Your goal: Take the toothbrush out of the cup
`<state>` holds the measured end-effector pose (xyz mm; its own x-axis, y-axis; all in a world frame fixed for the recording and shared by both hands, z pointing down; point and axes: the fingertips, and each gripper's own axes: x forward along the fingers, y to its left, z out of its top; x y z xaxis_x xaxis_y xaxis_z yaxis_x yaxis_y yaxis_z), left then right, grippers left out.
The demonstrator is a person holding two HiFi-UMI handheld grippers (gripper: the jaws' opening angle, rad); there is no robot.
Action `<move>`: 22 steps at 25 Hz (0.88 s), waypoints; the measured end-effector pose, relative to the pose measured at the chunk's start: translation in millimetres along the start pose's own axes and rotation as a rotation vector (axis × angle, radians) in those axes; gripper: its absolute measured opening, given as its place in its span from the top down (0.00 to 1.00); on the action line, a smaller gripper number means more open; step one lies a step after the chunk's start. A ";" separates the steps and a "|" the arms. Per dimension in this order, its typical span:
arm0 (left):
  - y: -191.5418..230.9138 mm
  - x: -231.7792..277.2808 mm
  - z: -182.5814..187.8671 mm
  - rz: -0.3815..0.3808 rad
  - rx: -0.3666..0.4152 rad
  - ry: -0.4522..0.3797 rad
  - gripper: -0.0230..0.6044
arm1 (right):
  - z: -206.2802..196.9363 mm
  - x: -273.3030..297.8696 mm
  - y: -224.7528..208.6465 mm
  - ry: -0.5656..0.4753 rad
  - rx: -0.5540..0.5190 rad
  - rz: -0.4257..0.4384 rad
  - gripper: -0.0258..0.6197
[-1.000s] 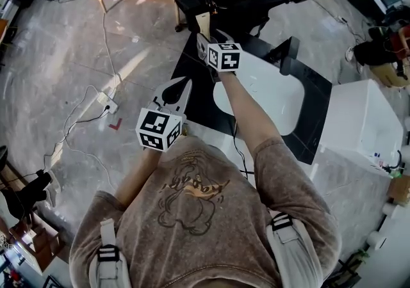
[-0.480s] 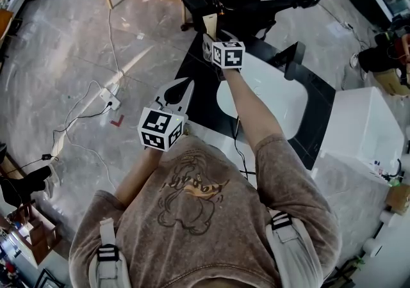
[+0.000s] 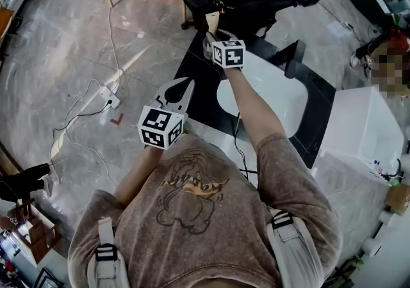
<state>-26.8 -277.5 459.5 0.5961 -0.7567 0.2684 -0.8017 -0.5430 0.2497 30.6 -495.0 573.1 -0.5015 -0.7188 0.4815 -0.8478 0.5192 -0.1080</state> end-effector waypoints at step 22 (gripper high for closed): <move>-16.5 0.0 -2.7 -0.048 -0.017 -0.004 0.94 | 76.3 -44.4 -4.6 -0.129 -0.040 0.007 0.79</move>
<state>-13.5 -267.5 457.8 0.6337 -0.7315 0.2516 -0.7713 -0.5726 0.2779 43.5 -500.7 485.8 -0.5279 -0.7671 0.3646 -0.8378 0.5407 -0.0754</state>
